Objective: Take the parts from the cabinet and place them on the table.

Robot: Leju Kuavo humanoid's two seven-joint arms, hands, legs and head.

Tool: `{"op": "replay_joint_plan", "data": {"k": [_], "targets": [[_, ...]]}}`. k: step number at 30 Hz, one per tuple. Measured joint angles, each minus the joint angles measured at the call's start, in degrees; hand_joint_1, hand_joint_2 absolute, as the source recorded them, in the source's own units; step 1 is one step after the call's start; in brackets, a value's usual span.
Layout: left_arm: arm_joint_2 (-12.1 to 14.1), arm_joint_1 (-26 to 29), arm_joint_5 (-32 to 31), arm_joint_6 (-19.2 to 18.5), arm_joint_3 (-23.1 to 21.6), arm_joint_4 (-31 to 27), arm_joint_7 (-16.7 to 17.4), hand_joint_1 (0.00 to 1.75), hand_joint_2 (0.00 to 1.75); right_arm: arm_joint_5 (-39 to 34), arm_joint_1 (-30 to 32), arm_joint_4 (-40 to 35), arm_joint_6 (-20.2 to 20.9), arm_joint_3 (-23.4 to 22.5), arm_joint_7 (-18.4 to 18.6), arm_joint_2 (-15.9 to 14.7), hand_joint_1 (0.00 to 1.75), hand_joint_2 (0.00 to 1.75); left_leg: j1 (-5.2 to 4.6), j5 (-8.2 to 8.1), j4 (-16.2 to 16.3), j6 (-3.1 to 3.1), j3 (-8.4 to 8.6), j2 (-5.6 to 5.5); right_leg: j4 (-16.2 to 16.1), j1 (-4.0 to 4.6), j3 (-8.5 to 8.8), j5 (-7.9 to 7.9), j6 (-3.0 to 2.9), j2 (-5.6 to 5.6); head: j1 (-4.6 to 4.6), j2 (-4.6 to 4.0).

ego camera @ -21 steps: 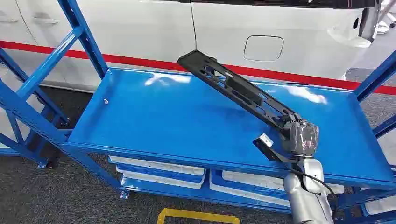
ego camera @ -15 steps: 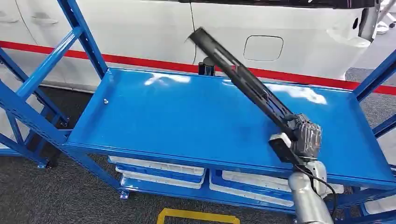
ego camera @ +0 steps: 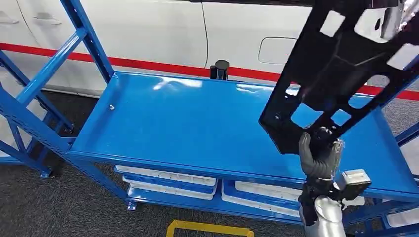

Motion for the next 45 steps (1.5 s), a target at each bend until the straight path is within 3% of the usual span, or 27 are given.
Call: {"op": "replay_joint_plan", "data": {"k": [12, 17, 18, 19, 20, 22, 23, 24, 25, 26, 28, 29, 30, 33, 34, 35, 37, 38, 39, 40, 41, 43, 44, 45], "targets": [[0.1, 0.0, 1.2, -1.2, 1.5, 0.0, -1.5, 0.0, 1.75, 0.2, 6.2, -12.8, -2.0, 2.9, -2.0, 1.4, 1.75, 1.75, -0.38, -0.22, 0.1, 0.14, 0.02, 0.01, -0.1, -0.36, 0.02, -0.02, 0.13, 0.02, 0.0, 0.0], [0.2, 0.0, 1.3, -1.5, 1.8, 0.0, -1.6, 0.0, 1.75, 0.9, 6.9, -14.5, -2.8, 3.5, -2.0, 1.7, 1.75, 1.75, -1.07, -0.31, 0.1, 0.89, 0.04, 0.0, -0.2, -0.94, 0.09, 0.08, 0.92, 0.01, -0.02, 0.0], [0.2, -0.1, 1.3, -1.5, 1.8, 0.0, -1.6, 0.0, 1.75, 1.1, 6.9, -14.8, -2.9, 3.7, -2.0, 1.7, 1.75, 1.75, -0.77, -0.02, -0.5, 1.24, 0.27, 0.06, -0.3, -0.82, 0.43, 0.04, 1.07, 0.02, -0.05, 0.0], [0.2, -0.1, 1.3, -1.5, 1.9, 0.0, -1.6, 0.0, 1.75, 1.2, 7.1, -15.0, -3.1, 3.8, -2.0, 1.7, 1.75, 1.75, -0.36, 0.28, -1.0, 1.53, 0.67, 0.18, 0.7, -1.15, 0.15, -0.89, 0.93, 0.03, 0.0, 0.0], [0.2, -0.1, 1.3, -1.5, 1.9, 0.0, -1.6, 0.0, 1.75, 1.2, 7.0, -15.0, -3.3, 3.8, -2.0, 1.7, 1.75, 1.75, -0.11, 0.38, -1.2, 1.72, 0.72, 0.23, 3.3, -0.96, -1.18, -2.56, 0.59, 0.07, 0.13, 0.0], [0.1, -0.3, 1.3, -1.4, 2.1, 0.0, -1.6, 0.0, 1.75, 1.3, 7.2, -15.0, -3.6, 4.0, -2.0, 1.7, 1.75, 1.75, -0.07, 0.38, -1.2, 1.74, 0.6, 0.21, 12.2, -0.95, -5.64, -6.22, 0.23, 0.11, 0.22, 0.0], [0.0, -0.3, 1.3, -1.3, 2.2, 0.0, -1.6, 0.0, 1.75, 1.3, 7.4, -15.0, -3.7, 4.0, -2.0, 1.7, 1.75, 1.75, -0.08, 0.38, -1.2, 1.73, 0.54, 0.2, 16.5, -0.95, -7.9, -7.44, 0.34, 0.12, 0.17, 0.0], [0.0, -0.3, 1.3, -1.2, 2.3, 0.0, -1.5, 0.0, 1.75, 1.3, 7.5, -15.0, -3.8, 4.0, -2.0, 1.7, 1.75, 1.75, -0.07, 0.41, -1.2, 1.69, 0.53, 0.2, 18.3, -0.97, -9.07, -7.41, 0.74, 0.12, 0.22, 0.0], [0.0, -0.2, 1.3, -1.1, 2.3, 0.0, -1.5, 0.0, 1.75, 1.3, 7.5, -15.0, -3.8, 4.0, -2.0, 1.7, 1.75, 1.75, 0.04, 0.46, -1.2, 1.59, 0.54, 0.17, 17.3, -1.09, -8.86, -6.2, 1.43, 0.11, 0.17, 0.0], [0.0, -0.2, 1.3, -1.1, 2.3, 0.0, -1.5, 0.0, 1.75, 1.3, 7.5, -15.0, -3.8, 4.1, -2.0, 1.7, 1.75, 1.75, 0.19, 0.52, -1.2, 1.42, 0.55, 0.11, 13.4, -1.35, -7.24, -3.84, 2.33, 0.11, 0.22, 0.0], [-0.1, -0.3, 1.3, -1.0, 2.4, 0.0, -1.5, 0.0, 1.75, 1.3, 7.5, -15.0, -3.9, 4.1, -2.0, 1.7, 1.75, 1.75, 0.56, 0.71, -1.0, 0.73, 0.52, -0.05, 2.6, -1.88, -2.26, 0.64, 3.69, 0.08, 0.28, 0.0], [0.0, -0.3, 1.3, -1.0, 2.4, 0.0, -1.5, 0.0, 1.75, 1.3, 7.4, -14.9, -3.9, 4.2, -2.0, 1.7, 1.75, 1.75, 0.31, 0.78, -0.9, 0.09, 0.4, -0.17, 1.6, -1.71, -1.56, 0.83, 3.21, 0.07, 0.3, 0.0], [-0.1, -0.3, 1.3, -1.0, 2.4, 0.0, -1.5, 0.0, 1.75, 1.4, 7.5, -14.9, -3.9, 4.3, -2.0, 1.8, 1.75, 1.75, 0.24, 0.94, -0.9, -0.37, 0.35, -0.27, 2.2, -1.11, -1.93, 2.0, 2.5, 0.63, 0.39, 0.0], [-0.1, -0.3, 1.3, -1.0, 2.5, 0.0, -1.5, 0.0, 1.75, 1.4, 7.5, -15.0, -3.9, 4.3, -2.0, 1.7, 1.75, 1.75, 0.22, 1.53, -0.7, -1.32, -0.04, -0.42, 2.1, -1.54, -2.79, 1.93, 0.75, 0.66, 0.28, 0.0], [0.0, -0.2, 1.3, -1.0, 2.6, 0.0, -1.4, 0.0, 1.75, 1.4, 7.4, -15.0, -3.9, 4.4, -2.0, 1.9, 1.75, 1.75, 0.6, 0.91, -0.3, -1.57, -0.42, -0.34, 2.0, -1.89, -3.07, 2.38, 0.02, 0.6, 0.22, 0.0], [0.0, -0.2, 1.3, -1.0, 2.6, 0.0, -1.4, 0.0, 1.75, 1.4, 7.4, -15.0, -3.9, 4.4, -2.0, 1.9, 1.75, 1.75, 0.59, -1.51, 1.5, -1.75, -1.19, -0.05, 2.0, -1.68, -3.48, 2.76, -0.6, 0.55, 0.11, 0.0], [0.0, -0.2, 1.4, -1.0, 2.6, 0.0, -1.4, 0.0, 1.75, 1.4, 7.3, -15.0, -3.9, 4.4, -2.0, 1.9, 1.75, 1.75, 0.6, -7.44, 9.7, -2.09, -4.15, -0.03, 2.0, -1.28, -4.46, 3.44, -1.72, 0.38, -0.09, 0.0], [0.0, -0.2, 1.4, -0.9, 2.6, 0.0, -1.4, 0.0, 1.75, 1.4, 7.3, -15.0, -3.9, 4.5, -2.0, 2.0, 1.75, 1.75, 0.6, -9.34, 13.6, -2.16, -5.43, -0.03, 2.0, -1.04, -4.91, 3.74, -2.02, 0.28, 0.0, 0.0], [0.0, -0.2, 1.5, -0.9, 2.6, 0.0, -1.4, 0.0, 1.75, 1.4, 7.3, -14.9, -3.9, 4.6, -2.0, 2.0, 1.75, 1.75, 0.59, -10.24, 16.7, -2.15, -6.11, -0.02, 2.1, -0.77, -5.43, 4.07, -2.11, 0.22, -0.05, 0.0], [-0.1, -0.2, 1.5, -0.8, 2.7, 0.0, -1.4, 0.0, 1.75, 1.4, 7.3, -14.8, -3.9, 4.7, -1.9, 2.0, 1.75, 1.75, 0.59, -9.67, 16.4, -1.98, -5.24, -0.02, 2.1, -0.55, -5.81, 4.37, -2.13, 0.17, 0.0, 0.0], [-0.1, -0.2, 1.5, -0.8, 2.7, 0.0, -1.4, 0.0, 1.75, 1.4, 7.1, -14.7, -3.9, 4.7, -1.9, 2.0, 1.75, 1.75, 0.58, -8.19, 13.9, -1.68, -3.23, -0.02, 2.1, -0.4, -6.11, 4.66, -2.13, 0.16, -0.05, 0.0], [-0.1, -0.3, 1.6, -0.6, 2.7, 0.0, -1.4, 0.0, 1.75, 1.4, 6.8, -14.6, -3.9, 4.8, -1.9, 2.0, 1.75, 1.75, 0.42, -4.62, 3.8, -0.72, 3.65, -0.05, 2.1, -0.17, -6.42, 5.1, -2.03, 0.2, -0.02, 0.0], [-0.1, -0.5, 1.7, -0.5, 2.8, 0.0, -1.4, 0.0, 1.75, 1.4, 6.6, -14.6, -3.9, 4.9, -1.9, 2.0, 1.75, 1.75, 0.19, -5.22, -0.8, -0.14, 6.32, -0.05, 2.1, -0.18, -6.46, 5.31, -1.73, 0.18, -0.02, 0.0], [0.0, -0.6, 1.7, -0.3, 2.8, 0.0, -1.4, 0.0, 1.75, 1.4, 6.2, -14.6, -3.9, 5.0, -1.9, 2.0, 1.75, 1.75, -0.07, -4.51, -1.1, -0.31, 6.57, 0.03, 2.1, 0.29, -6.67, 5.64, -1.27, 0.17, 0.17, 0.0]]}}
